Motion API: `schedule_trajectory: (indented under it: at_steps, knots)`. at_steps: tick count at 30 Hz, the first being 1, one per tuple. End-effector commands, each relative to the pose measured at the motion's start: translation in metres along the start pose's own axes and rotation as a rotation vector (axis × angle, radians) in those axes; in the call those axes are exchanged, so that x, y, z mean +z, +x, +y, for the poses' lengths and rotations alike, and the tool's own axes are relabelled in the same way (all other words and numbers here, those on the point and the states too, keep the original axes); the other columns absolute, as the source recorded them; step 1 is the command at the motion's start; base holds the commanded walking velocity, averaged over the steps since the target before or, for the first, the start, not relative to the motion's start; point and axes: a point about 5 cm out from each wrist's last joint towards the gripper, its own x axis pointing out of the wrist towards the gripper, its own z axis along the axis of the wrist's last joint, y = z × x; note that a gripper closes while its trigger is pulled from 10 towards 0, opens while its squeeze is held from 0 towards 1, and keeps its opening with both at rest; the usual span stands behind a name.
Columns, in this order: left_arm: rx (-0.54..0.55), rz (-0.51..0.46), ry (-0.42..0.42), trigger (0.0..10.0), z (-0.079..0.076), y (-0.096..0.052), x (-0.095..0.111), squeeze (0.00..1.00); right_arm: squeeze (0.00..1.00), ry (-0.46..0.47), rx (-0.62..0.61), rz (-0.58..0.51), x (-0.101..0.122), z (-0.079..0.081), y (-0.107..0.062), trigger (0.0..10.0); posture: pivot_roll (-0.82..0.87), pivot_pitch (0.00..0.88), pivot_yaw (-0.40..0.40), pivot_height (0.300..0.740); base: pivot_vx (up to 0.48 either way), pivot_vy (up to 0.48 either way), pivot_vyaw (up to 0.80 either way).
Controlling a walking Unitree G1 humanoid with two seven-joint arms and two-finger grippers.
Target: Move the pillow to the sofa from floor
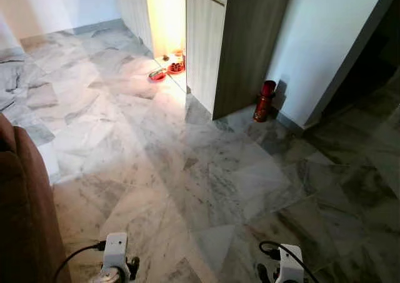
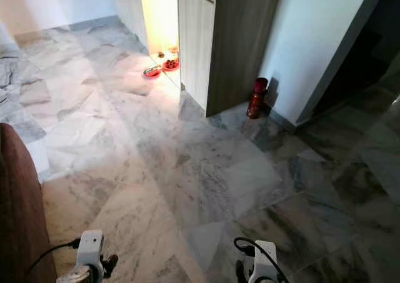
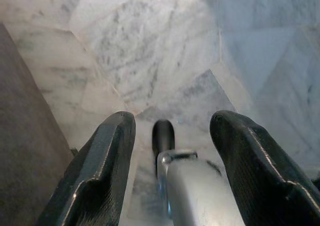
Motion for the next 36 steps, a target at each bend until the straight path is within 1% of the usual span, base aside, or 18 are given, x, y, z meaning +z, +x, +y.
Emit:
schedule_trajectory:
  at_steps: [1,2,4,6,8,11,15,24,36]
  knots:
    - [0.016,0.014,-0.006,10.0,0.0020,-0.0002,-0.0021,0.00,0.00,-0.004,-0.002,-0.010,0.0015,0.0002,0.0001,10.0,0.13,0.080,-0.046,0.740,0.000,0.000,0.00]
    - [0.022,-0.004,-0.022,10.0,0.0000,-0.0003,-0.0019,0.00,0.00,-0.005,0.000,-0.013,0.0020,0.0006,0.0002,10.0,0.13,0.079,-0.046,0.740,0.000,0.000,0.00]
    - [0.026,-0.020,-0.026,10.0,-0.0017,-0.0023,-0.0097,0.00,0.00,-0.006,0.002,-0.015,0.0025,0.0008,0.0002,10.0,0.13,0.079,-0.046,0.740,0.000,0.000,0.00]
    - [0.030,-0.030,-0.034,10.0,-0.0016,-0.0028,-0.0106,0.00,0.00,-0.006,0.002,-0.016,0.0026,0.0009,0.0002,10.0,0.12,0.078,-0.044,0.740,0.000,0.000,0.00]
    - [0.034,-0.063,-0.060,10.0,-0.0012,-0.0035,-0.0097,0.00,0.00,-0.005,0.005,-0.018,0.0029,0.0010,0.0003,10.0,0.12,0.078,-0.045,0.740,0.000,0.000,0.00]
    - [0.026,-0.061,-0.045,10.0,-0.0018,-0.0036,-0.0105,0.00,0.00,-0.004,0.006,-0.018,0.0029,0.0013,0.0003,10.0,0.12,0.075,-0.045,0.740,0.000,0.000,0.00]
    - [0.026,-0.067,-0.047,10.0,-0.0023,-0.0039,-0.0109,0.00,0.00,-0.005,0.011,-0.019,0.0029,0.0027,0.0004,10.0,0.12,0.073,-0.043,0.740,0.000,0.000,0.00]
    - [0.030,-0.103,-0.055,10.0,-0.0026,-0.0030,-0.0031,0.00,0.00,-0.002,0.025,-0.019,0.0031,0.0057,0.0006,10.0,0.12,0.062,-0.042,0.740,0.000,0.000,0.00]
    - [0.030,-0.103,-0.055,10.0,-0.0026,-0.0030,-0.0031,0.00,0.00,-0.002,0.025,-0.019,0.0031,0.0057,0.0006,10.0,0.12,0.062,-0.042,0.740,0.000,0.000,0.00]
